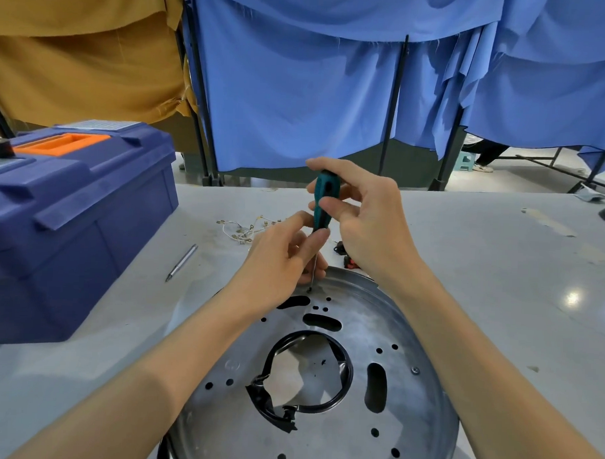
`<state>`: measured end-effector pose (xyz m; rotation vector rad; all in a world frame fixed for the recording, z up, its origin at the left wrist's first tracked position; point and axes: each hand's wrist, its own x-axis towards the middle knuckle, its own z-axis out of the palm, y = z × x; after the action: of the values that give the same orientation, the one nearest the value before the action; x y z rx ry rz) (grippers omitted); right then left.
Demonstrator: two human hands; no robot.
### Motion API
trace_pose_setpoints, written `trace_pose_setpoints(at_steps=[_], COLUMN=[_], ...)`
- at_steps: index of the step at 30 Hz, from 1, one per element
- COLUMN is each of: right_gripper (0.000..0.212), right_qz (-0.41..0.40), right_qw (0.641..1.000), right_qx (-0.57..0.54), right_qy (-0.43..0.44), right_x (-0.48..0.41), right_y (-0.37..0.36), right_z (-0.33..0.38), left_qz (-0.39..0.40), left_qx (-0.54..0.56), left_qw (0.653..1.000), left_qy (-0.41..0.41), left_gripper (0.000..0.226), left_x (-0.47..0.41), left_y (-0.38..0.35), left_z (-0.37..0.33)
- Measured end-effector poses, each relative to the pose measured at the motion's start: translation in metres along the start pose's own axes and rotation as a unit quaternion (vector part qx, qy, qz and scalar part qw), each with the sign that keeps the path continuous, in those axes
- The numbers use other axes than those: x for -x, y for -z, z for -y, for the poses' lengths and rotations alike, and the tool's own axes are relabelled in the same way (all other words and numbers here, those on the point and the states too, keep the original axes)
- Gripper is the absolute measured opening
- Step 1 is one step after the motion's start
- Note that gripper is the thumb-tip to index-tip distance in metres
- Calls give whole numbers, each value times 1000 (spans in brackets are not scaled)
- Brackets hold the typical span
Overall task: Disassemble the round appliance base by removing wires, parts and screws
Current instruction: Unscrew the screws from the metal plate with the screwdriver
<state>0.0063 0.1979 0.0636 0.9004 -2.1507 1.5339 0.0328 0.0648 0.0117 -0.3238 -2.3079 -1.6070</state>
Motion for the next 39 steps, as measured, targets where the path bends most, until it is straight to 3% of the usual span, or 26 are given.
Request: trace_pose_setpoints(at_steps=[4,7,11,17,20,24,30,36,39], right_gripper=[31,35,49,31,35,44,24,43,38], right_qz=[16,1,3,13,6,7,25,-3,17], right_qw=[999,1000,1000,999,1000,1000,999,999,999], right_qx=[-31,-25,-15,-32,-22,-21,-37,-35,-47], right_qy=[2,7,0,10,18,14,11,2,6], right_x=[1,0,-1,2,0,-1,1,-1,0], right_y=[-4,-4,0,-6,-5,-1,-6,0,0], right_z=[2,1,0,2,2,2,4,4,3], left_qz=[-13,-24,6,2,-9,5,-7,6,1], left_qx=[-8,-5,-2,6,19,-3,10,0,-2], left_qw=[1000,1000,1000,1000,1000,1000,1000,1000,1000], left_qy=[-4,-6,-17,-6,7,-4,-8,6,2], left_gripper=[5,20,18,19,26,16,14,12,10], left_x=[-1,-1,1,1,2,2,0,2,2], left_y=[1,2,0,3,3,1,2,1,1], left_z=[0,1,-2,-4,-3,-3,-3,-2,-3])
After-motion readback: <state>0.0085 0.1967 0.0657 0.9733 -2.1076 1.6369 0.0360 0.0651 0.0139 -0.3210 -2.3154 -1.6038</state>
